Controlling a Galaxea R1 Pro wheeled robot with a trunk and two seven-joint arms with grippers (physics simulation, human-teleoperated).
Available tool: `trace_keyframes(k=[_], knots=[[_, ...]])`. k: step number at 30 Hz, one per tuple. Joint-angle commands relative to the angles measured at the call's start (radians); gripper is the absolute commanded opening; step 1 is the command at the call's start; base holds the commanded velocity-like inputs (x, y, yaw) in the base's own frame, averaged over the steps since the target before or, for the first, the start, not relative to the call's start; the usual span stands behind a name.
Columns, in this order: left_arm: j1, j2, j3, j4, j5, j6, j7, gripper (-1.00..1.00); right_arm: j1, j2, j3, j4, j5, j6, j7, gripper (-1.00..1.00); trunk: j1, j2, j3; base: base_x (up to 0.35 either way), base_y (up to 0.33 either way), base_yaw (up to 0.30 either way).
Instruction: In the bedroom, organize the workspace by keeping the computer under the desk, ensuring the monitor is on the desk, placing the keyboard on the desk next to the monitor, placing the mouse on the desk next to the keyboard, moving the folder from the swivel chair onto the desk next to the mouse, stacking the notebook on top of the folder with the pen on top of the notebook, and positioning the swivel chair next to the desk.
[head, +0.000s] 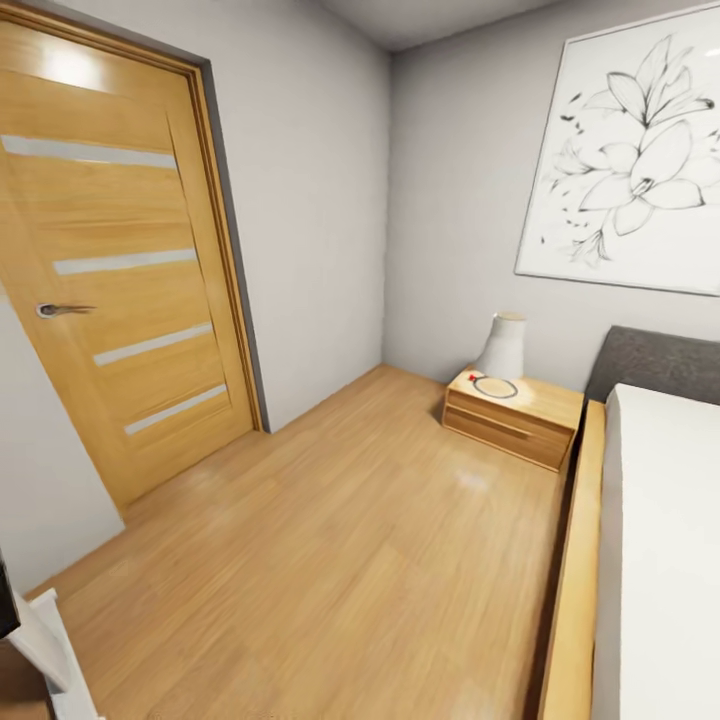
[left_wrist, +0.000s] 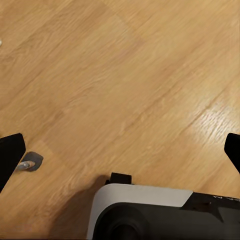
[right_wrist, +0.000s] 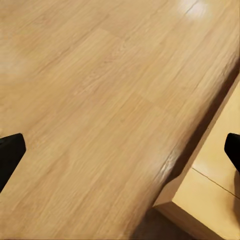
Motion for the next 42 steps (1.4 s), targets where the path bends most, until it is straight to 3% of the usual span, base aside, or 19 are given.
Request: trace_keyframes(k=[1,29,42], knots=[[-0.001,0.000,0.000,0.001,0.001,-0.003,0.001,1.00,0.000,0.000,0.001,0.000,0.000,-0.003,-0.002,1.00,0.000,-0.001,-0.002,-0.005,0.000,0.275],[0.000,-0.002,0.000,0.001,0.001,-0.003,0.001,1.00,0.000,0.000,0.001,0.000,0.001,-0.003,-0.002,1.00,0.000,-0.001,-0.017,0.001,0.000,0.275],[-0.001,-0.002,-0.001,0.001,0.001,-0.003,0.001,1.00,0.000,-0.004,0.000,0.000,0.001,-0.003,-0.002,1.00,0.000,-0.001,-0.022,0.232,0.000,0.157]])
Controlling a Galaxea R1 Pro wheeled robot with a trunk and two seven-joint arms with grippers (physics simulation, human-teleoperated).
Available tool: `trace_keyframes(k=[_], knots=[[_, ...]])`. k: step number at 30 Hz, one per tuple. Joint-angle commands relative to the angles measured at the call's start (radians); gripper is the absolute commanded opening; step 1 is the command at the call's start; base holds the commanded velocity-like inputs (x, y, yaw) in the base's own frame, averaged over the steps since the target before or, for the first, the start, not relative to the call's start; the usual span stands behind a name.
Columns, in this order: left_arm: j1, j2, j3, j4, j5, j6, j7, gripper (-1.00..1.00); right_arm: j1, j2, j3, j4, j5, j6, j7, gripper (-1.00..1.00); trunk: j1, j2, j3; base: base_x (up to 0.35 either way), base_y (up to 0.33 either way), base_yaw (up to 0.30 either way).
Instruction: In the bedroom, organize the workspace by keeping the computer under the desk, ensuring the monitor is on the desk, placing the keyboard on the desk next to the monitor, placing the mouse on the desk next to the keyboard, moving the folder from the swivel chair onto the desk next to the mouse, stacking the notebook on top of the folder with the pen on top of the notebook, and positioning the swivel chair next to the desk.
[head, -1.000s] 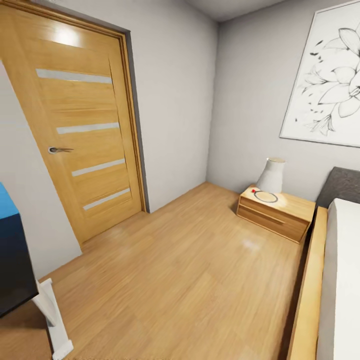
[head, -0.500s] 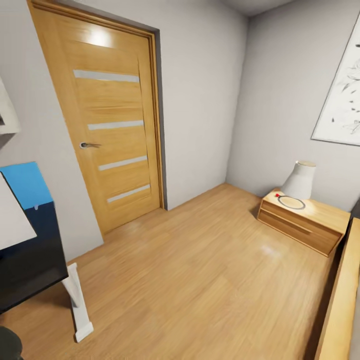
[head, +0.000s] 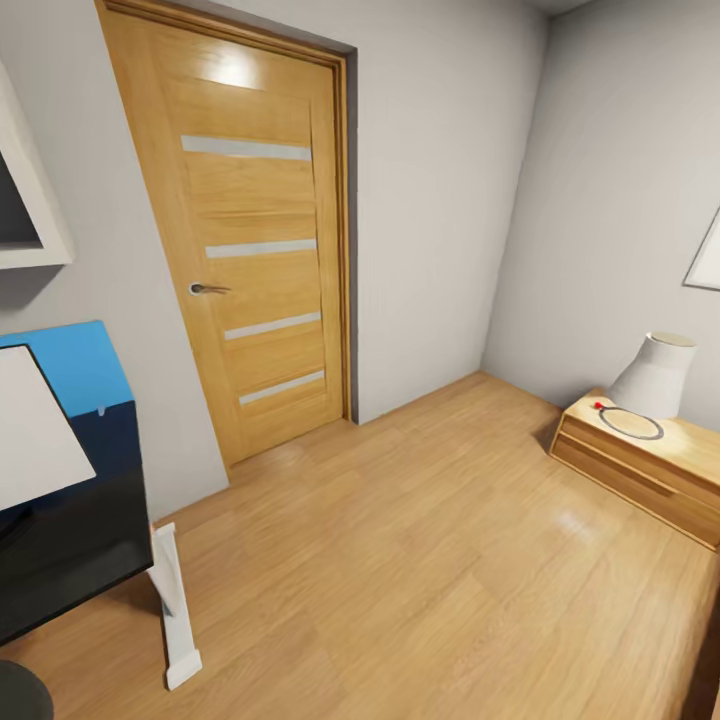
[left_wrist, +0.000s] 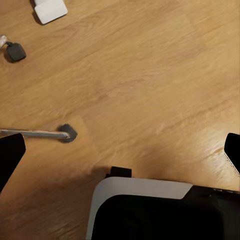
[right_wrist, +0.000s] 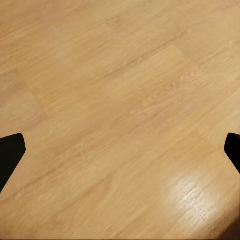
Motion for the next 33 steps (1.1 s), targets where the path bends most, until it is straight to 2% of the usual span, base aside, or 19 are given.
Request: trace_keyframes(k=[1,33], knots=[[0.000,0.000,0.000,0.001,0.002,-0.003,0.001,1.00,-0.001,0.000,0.000,0.001,0.000,-0.003,-0.002,1.00,0.001,-0.001,-0.001,0.312,0.000,0.023],[0.000,-0.001,-0.002,0.001,0.000,-0.002,0.000,1.00,-0.001,-0.002,-0.002,0.000,0.000,-0.003,-0.002,1.00,0.001,-0.001,-0.001,0.320,0.000,0.002]])
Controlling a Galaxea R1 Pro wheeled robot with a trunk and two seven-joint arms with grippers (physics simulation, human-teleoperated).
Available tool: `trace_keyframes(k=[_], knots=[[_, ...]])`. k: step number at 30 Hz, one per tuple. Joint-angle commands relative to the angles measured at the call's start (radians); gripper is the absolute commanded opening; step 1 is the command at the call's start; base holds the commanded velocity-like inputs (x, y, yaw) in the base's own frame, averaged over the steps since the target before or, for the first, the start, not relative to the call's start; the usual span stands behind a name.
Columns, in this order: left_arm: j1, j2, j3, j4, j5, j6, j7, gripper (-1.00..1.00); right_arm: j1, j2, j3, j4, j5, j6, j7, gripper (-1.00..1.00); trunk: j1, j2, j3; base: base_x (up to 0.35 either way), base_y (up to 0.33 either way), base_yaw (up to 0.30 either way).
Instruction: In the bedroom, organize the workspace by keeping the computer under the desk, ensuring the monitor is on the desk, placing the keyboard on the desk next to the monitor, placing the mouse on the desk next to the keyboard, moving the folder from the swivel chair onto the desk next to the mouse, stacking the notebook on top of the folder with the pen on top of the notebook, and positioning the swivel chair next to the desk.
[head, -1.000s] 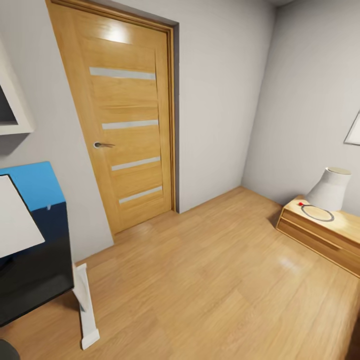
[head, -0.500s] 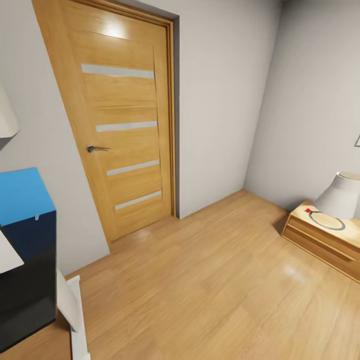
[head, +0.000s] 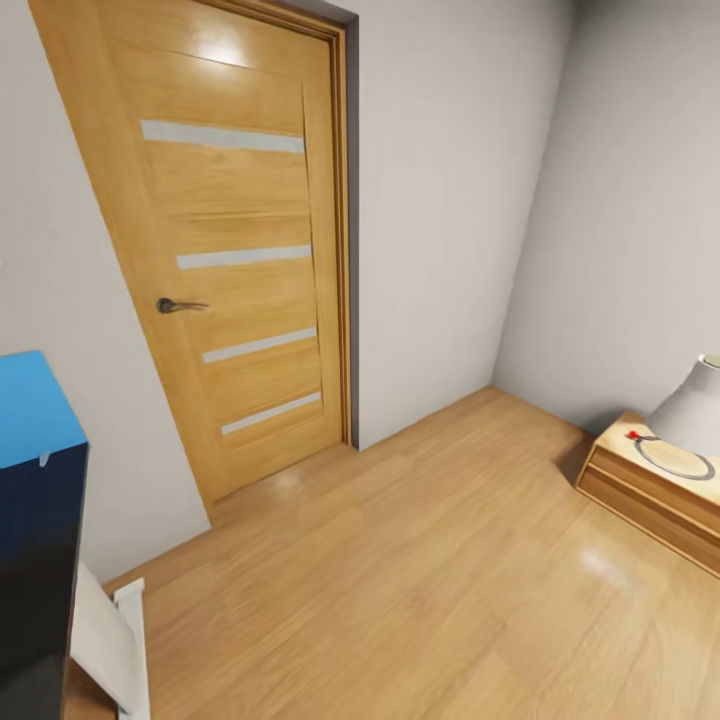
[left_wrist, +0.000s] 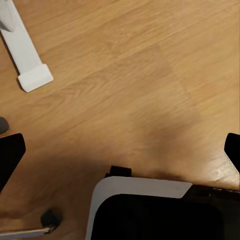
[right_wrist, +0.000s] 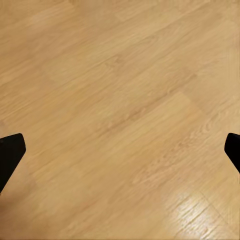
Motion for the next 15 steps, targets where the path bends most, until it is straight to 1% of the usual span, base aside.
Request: trace_keyframes(k=[1,15], knots=[[-0.001,0.000,0.000,0.001,0.002,-0.003,0.001,1.00,-0.001,0.000,0.000,0.001,0.000,-0.003,-0.002,1.00,0.001,-0.001,-0.001,0.321,0.000,0.000],[-0.001,0.000,0.000,0.001,0.002,-0.001,0.001,1.00,-0.001,0.000,0.000,0.000,0.000,-0.003,-0.002,1.00,0.001,-0.001,-0.001,0.321,0.000,0.000]])
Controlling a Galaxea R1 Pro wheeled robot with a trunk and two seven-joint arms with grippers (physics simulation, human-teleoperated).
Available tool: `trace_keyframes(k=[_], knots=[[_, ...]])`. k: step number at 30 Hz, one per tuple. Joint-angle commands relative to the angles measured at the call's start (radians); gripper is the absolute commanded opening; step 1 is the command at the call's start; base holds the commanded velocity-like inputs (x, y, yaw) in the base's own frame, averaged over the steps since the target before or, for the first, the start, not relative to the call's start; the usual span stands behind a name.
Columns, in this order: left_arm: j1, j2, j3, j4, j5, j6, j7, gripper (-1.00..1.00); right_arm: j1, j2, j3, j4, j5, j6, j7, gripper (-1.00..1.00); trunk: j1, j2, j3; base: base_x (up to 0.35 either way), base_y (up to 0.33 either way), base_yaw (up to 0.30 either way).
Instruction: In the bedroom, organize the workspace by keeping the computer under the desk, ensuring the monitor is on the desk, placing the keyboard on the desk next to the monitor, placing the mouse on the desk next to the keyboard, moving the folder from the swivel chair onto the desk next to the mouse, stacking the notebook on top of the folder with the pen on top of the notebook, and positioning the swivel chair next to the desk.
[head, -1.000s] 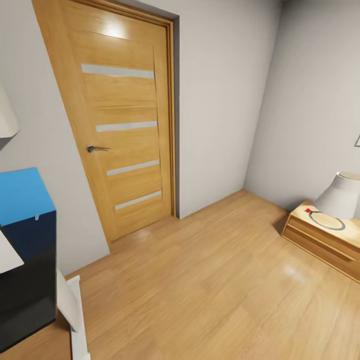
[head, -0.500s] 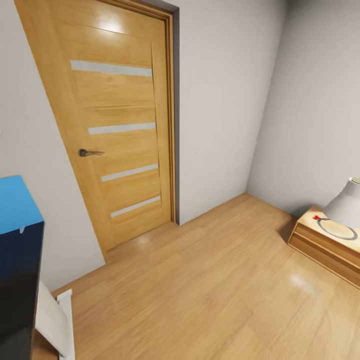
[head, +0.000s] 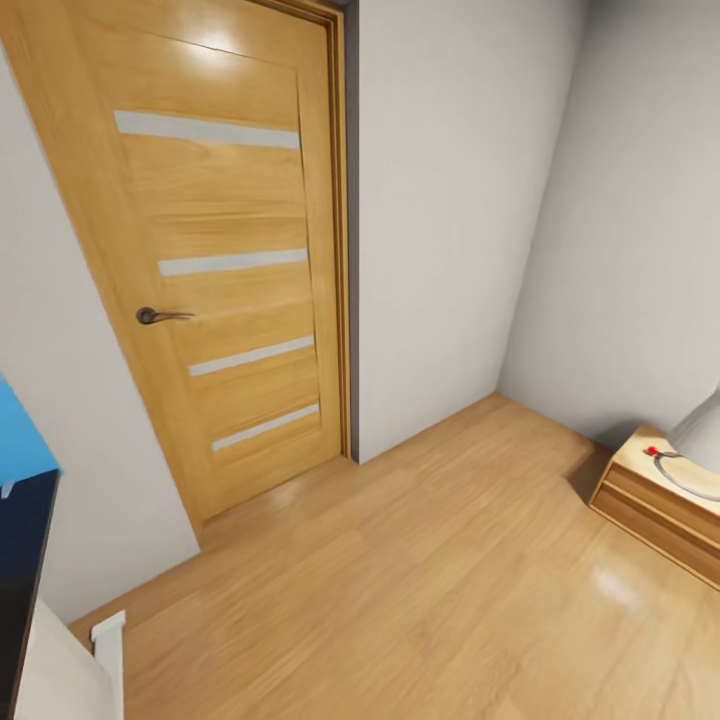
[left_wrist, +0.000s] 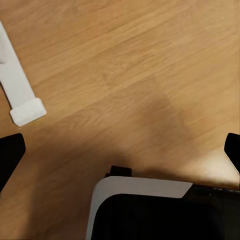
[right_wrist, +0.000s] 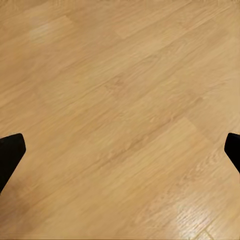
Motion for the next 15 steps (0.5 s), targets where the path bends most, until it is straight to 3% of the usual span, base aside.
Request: trace_keyframes(k=[1,15], knots=[[0.000,0.000,0.000,0.001,0.002,-0.003,0.001,1.00,-0.001,0.000,0.000,0.000,0.000,-0.003,-0.002,1.00,0.001,-0.001,-0.001,0.321,0.000,0.000],[-0.001,0.000,0.000,0.001,0.002,0.003,0.001,1.00,-0.001,0.000,0.000,0.000,0.000,-0.003,-0.003,1.00,0.001,-0.001,-0.001,0.321,0.000,0.013]])
